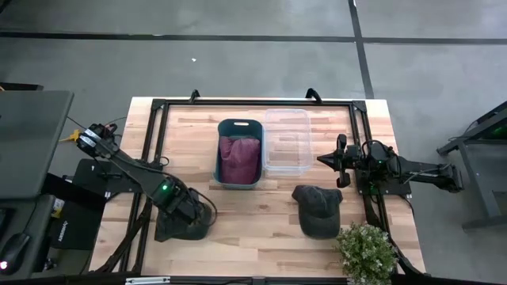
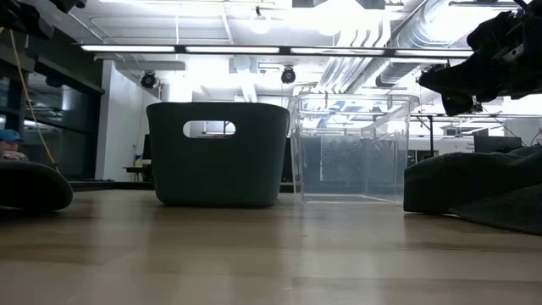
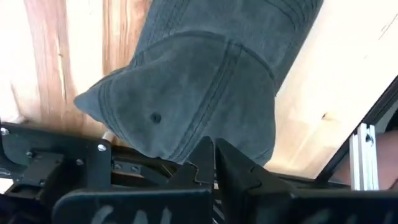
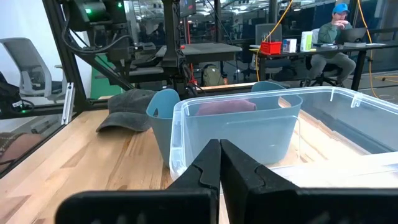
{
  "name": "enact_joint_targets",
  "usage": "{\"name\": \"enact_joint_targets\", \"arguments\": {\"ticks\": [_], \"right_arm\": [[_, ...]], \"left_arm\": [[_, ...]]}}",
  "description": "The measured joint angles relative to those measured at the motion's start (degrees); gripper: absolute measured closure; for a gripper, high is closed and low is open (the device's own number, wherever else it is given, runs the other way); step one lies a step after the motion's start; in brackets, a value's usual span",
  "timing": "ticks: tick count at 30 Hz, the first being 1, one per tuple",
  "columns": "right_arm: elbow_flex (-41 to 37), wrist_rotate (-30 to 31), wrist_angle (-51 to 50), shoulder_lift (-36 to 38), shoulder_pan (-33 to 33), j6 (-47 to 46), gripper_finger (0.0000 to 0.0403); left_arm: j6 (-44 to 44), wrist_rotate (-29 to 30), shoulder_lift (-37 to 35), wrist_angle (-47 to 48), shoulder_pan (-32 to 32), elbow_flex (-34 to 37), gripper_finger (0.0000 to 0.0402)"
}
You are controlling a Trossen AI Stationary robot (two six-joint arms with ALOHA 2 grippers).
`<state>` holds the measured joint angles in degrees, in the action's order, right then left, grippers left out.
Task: Pick & Place hat
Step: Put the left black cap into the transparent bin
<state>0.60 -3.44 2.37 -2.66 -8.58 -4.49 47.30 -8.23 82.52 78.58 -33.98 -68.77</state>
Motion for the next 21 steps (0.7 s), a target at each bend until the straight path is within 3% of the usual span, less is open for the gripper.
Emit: {"name": "enact_joint_targets", "arguments": {"ticks": [6,10,17,21], "right_arm": [[0.0,0.0,0.0,0.0,0.0,0.0,0.0402],[0.0,0.0,0.0,0.0,0.0,0.0,0.0402],[0.0,0.0,0.0,0.0,0.0,0.0,0.0402],[0.0,0.0,0.0,0.0,0.0,0.0,0.0402]], "left_arm": [[-1.9,0.1,0.0,0.1,0.0,0.0,0.0396],[-1.9,0.2,0.0,0.1,-1.0,0.0,0.0365],[-0.6,-3.8,0.0,-2.4,-1.6,4.9,0.0249],[-0.6,-1.3,0.0,-2.6,-2.8,9.1,0.0178]]}}
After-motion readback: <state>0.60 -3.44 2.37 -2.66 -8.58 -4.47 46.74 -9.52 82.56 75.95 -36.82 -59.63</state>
